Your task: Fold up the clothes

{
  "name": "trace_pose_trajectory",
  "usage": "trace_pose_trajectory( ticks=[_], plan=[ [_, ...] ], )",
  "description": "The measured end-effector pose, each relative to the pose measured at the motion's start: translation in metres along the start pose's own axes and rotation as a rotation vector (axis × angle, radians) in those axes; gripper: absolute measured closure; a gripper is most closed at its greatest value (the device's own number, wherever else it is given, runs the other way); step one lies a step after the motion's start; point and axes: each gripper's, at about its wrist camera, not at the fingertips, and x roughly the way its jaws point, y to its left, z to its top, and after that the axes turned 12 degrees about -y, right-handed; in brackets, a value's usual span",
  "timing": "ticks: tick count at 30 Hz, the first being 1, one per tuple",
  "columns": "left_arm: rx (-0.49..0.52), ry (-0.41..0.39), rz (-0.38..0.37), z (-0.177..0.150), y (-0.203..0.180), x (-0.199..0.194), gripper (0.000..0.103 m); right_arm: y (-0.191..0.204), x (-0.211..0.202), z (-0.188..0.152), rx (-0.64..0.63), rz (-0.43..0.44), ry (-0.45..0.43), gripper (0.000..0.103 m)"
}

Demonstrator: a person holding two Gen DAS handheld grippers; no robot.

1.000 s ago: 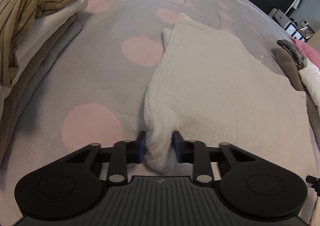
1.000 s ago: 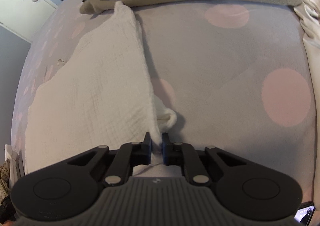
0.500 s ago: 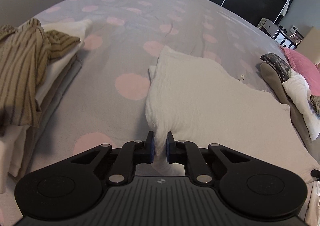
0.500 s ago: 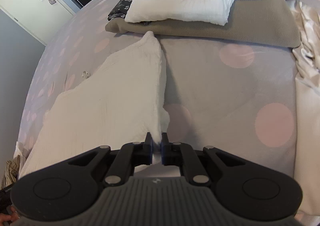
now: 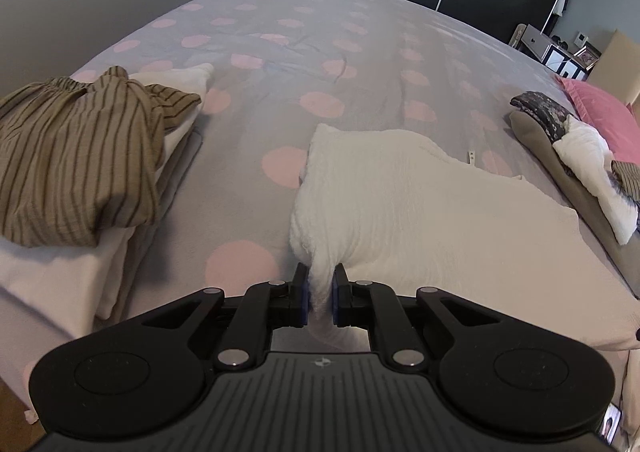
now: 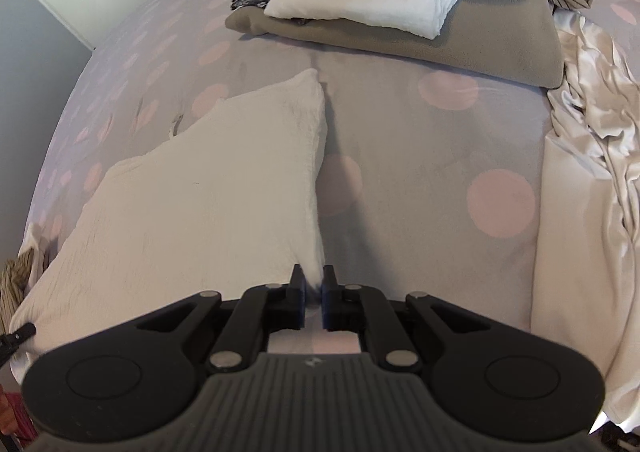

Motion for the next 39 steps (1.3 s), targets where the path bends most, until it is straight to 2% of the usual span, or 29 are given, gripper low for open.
trace_pose_trajectory(
  ticks=[11,18,21,27,29,33,39],
  plan=[
    [0.065,0.024,0.016,-0.025,0.016,-0.050,0.094,0.015,-0.044,-0.048,-0.212,-0.024,0.082,0.095],
    [0.177,0.061,0.050,-0.053,0.011,-0.055,0.094,0.024,-0.039,-0.075,-0.328,-0.061,0.133,0.095],
    [0.236,0.091,0.065,-0.063,0.006,-0.045,0.094,0.024,-0.029,-0.082,-0.352,-0.072,0.167,0.095],
    [0.280,0.151,0.077,-0.075,0.004,-0.036,0.092,0.021,-0.016,-0.088,-0.380,-0.075,0.223,0.093],
    [0.301,0.173,0.084,-0.077,0.002,-0.033,0.089,0.019,-0.013,-0.087,-0.370,-0.079,0.240,0.088],
    [0.327,0.208,0.093,-0.078,0.001,-0.028,0.087,0.020,-0.012,-0.086,-0.387,-0.109,0.253,0.086],
    [0.318,0.171,0.105,-0.067,-0.001,-0.031,0.079,0.023,-0.013,-0.077,-0.378,-0.097,0.227,0.083]
  ],
)
